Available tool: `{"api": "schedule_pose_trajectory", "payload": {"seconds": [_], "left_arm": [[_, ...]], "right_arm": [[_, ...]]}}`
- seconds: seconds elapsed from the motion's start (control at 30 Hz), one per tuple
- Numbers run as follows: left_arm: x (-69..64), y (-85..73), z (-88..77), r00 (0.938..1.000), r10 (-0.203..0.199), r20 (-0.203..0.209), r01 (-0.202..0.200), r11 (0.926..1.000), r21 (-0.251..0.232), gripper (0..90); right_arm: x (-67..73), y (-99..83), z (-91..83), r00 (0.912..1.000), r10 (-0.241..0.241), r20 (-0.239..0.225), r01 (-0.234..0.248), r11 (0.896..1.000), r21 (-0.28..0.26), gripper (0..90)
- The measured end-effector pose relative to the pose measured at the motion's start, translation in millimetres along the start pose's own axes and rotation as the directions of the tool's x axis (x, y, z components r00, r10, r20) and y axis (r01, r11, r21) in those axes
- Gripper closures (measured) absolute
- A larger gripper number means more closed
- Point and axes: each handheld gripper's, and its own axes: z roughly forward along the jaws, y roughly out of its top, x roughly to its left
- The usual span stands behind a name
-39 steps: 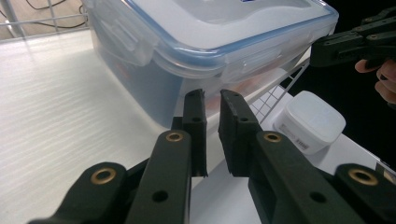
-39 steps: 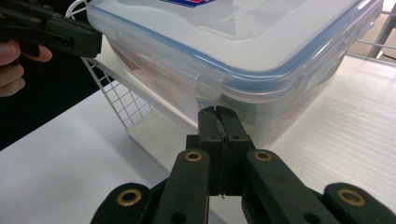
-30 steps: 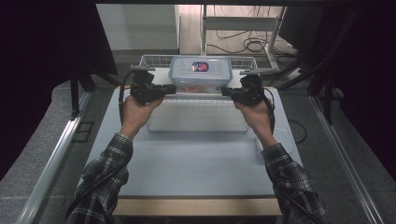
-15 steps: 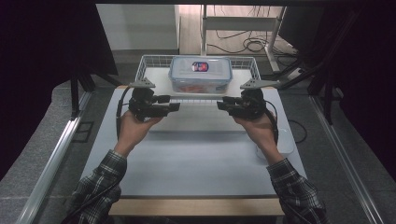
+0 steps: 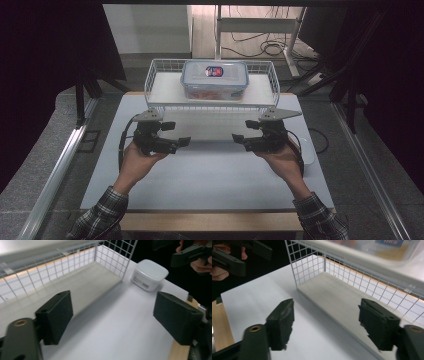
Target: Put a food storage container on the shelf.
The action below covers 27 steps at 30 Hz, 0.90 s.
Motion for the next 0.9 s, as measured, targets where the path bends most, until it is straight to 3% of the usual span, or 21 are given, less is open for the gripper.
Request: {"api": "schedule_pose_trajectory", "payload": {"seconds": [0.33, 0.4, 0.9], "left_arm": [[-23.2, -31.9, 1.4, 0.9977, 0.061, -0.030, -0.060, 0.9973, 0.042, 6.9], [-27.5, -40.2, 3.6, 0.9975, 0.067, -0.020, -0.066, 0.9967, 0.048, 5.3], [-37.7, -96.9, 7.0, 0.9990, 0.030, -0.031, -0.030, 0.9994, 0.016, 2.6]], "right_arm": [[9.9, -29.4, -3.2, 0.9997, -0.025, 0.006, 0.025, 1.000, 0.011, 12.0], [11.3, -35.4, -3.9, 0.9997, -0.023, 0.001, 0.023, 1.000, 0.007, 10.3], [21.4, -82.8, -7.6, 0.9995, 0.024, -0.018, -0.024, 0.999, 0.025, 4.6]]}}
